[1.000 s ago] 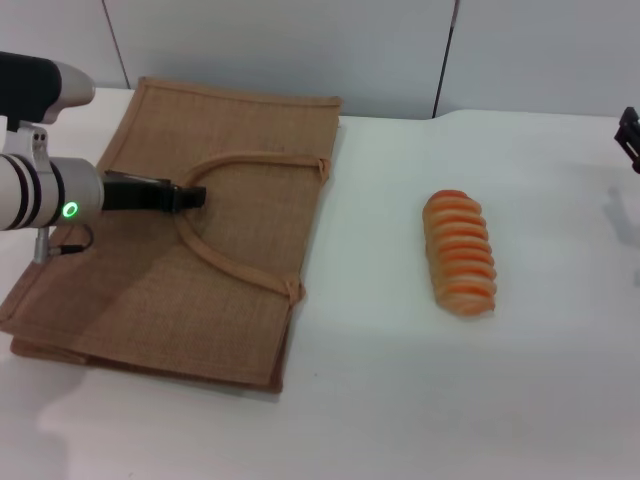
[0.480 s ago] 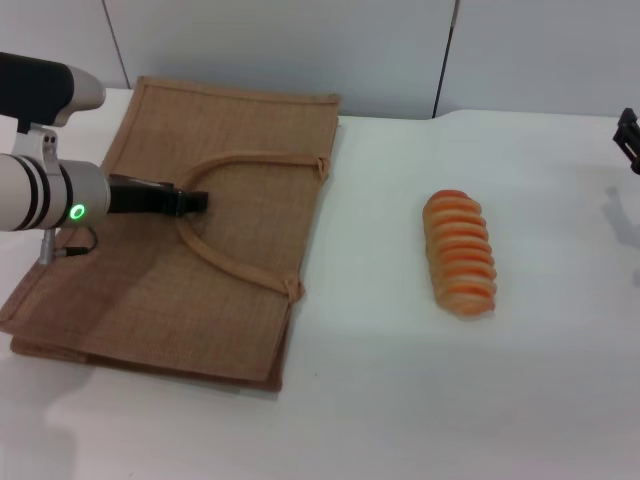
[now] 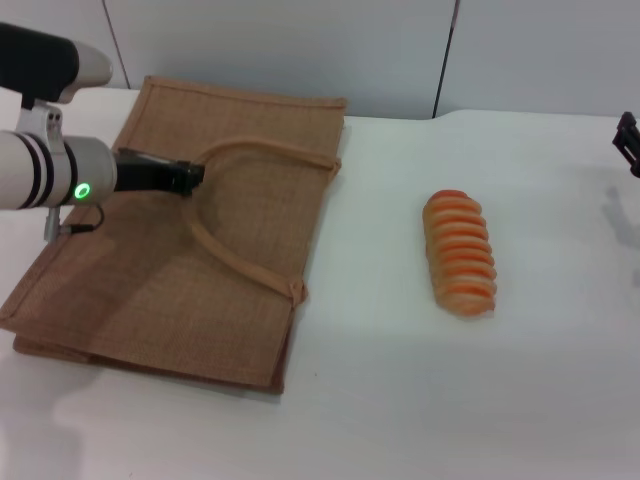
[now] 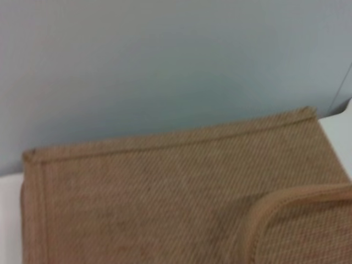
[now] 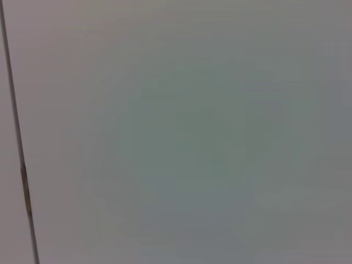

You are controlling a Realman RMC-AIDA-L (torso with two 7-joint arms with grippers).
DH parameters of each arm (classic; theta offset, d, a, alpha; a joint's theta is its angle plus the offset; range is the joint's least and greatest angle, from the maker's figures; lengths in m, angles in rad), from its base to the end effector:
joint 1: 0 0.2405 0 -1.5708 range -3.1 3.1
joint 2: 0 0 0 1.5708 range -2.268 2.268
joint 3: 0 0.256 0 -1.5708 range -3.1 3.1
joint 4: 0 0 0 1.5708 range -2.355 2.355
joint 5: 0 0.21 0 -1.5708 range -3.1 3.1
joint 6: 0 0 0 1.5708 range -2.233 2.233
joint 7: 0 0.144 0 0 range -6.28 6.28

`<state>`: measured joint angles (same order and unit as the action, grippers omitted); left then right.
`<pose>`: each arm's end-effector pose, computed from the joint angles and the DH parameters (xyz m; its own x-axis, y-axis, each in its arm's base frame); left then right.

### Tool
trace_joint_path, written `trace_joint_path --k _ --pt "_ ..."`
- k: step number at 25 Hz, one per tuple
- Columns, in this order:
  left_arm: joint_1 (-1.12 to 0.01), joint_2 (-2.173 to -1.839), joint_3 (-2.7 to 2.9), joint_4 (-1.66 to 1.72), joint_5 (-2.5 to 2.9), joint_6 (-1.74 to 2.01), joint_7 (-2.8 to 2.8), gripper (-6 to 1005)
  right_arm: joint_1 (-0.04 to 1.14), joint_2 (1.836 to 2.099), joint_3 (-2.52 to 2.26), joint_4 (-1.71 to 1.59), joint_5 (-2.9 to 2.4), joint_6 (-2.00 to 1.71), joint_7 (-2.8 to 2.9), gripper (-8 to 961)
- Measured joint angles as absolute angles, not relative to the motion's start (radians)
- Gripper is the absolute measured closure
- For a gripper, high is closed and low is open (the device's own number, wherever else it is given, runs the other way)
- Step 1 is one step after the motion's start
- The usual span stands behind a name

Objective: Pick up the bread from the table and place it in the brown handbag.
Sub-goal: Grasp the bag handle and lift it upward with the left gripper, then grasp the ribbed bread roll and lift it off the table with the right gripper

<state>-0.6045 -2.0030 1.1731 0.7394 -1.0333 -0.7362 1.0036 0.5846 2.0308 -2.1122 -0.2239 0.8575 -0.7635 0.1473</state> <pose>-0.2773 0.4288 0.0139 0.6793 0.6140 0.4019 0.7124 -0.4204 -0.5619 0.3233 0.3974 -0.0064 0.6666 -0.1534 -0.7295 -0.7422 -0.0457 -0.6686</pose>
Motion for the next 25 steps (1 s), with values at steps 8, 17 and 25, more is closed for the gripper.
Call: trace_joint_path --k 8,17,25 --pt "-0.6 -1.992 1.164 0.928 -0.986 -0.871 0.967 883 0.587 2.029 -2.12 -0.226 0.85 -0.749 0.14 130" --pt "-0.595 -1.964 1.113 1.363 -0.796 -1.136 0.746 876 0.582 2.027 -2.194 -0.322 0.835 -0.675 0.143 129" --pt "-0.621 -1.962 0.988 1.578 -0.791 -1.326 0.721 870 0.572 2.012 -2.205 -0.534 0.717 -0.478 0.142 129"
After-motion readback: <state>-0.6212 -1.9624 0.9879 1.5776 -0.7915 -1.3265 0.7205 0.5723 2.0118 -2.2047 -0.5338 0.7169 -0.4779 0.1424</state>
